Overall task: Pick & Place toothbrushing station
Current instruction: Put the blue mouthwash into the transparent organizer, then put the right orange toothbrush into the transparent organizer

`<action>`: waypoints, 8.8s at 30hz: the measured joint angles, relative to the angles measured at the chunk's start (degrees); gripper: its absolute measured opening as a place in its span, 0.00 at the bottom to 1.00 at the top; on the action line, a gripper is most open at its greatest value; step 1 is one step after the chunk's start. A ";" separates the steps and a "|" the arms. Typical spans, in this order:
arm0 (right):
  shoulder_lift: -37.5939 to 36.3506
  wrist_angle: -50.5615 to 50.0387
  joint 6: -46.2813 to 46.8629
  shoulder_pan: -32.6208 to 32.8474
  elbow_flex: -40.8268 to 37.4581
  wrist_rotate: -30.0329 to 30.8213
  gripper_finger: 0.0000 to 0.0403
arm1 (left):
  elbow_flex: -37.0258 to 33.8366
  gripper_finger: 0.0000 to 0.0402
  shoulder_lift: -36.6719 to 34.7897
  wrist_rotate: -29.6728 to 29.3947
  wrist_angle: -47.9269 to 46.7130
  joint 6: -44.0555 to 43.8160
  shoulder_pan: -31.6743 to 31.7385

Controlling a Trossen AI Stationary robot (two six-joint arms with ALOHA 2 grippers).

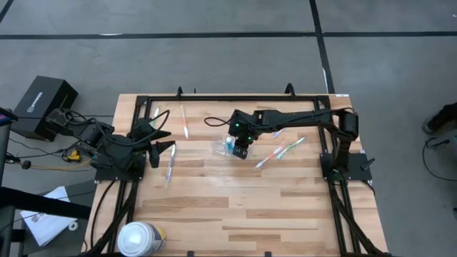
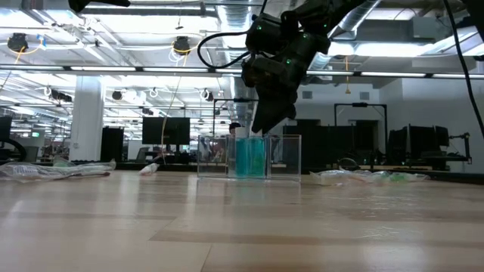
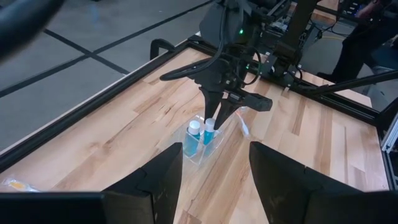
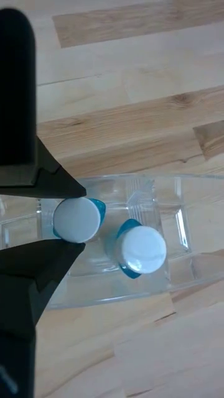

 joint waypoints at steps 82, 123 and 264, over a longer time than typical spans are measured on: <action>-7.53 -8.83 -5.92 3.14 55.65 9.15 0.60 | 0.02 0.45 -5.47 1.80 50.18 40.48 0.66; -3.74 -5.10 -1.53 0.44 55.58 9.52 0.57 | 0.17 0.45 -22.58 -8.38 58.70 64.00 0.66; -13.03 16.41 -8.71 -3.60 -34.60 -12.90 0.02 | 0.07 0.45 -16.42 -16.50 54.62 59.76 0.64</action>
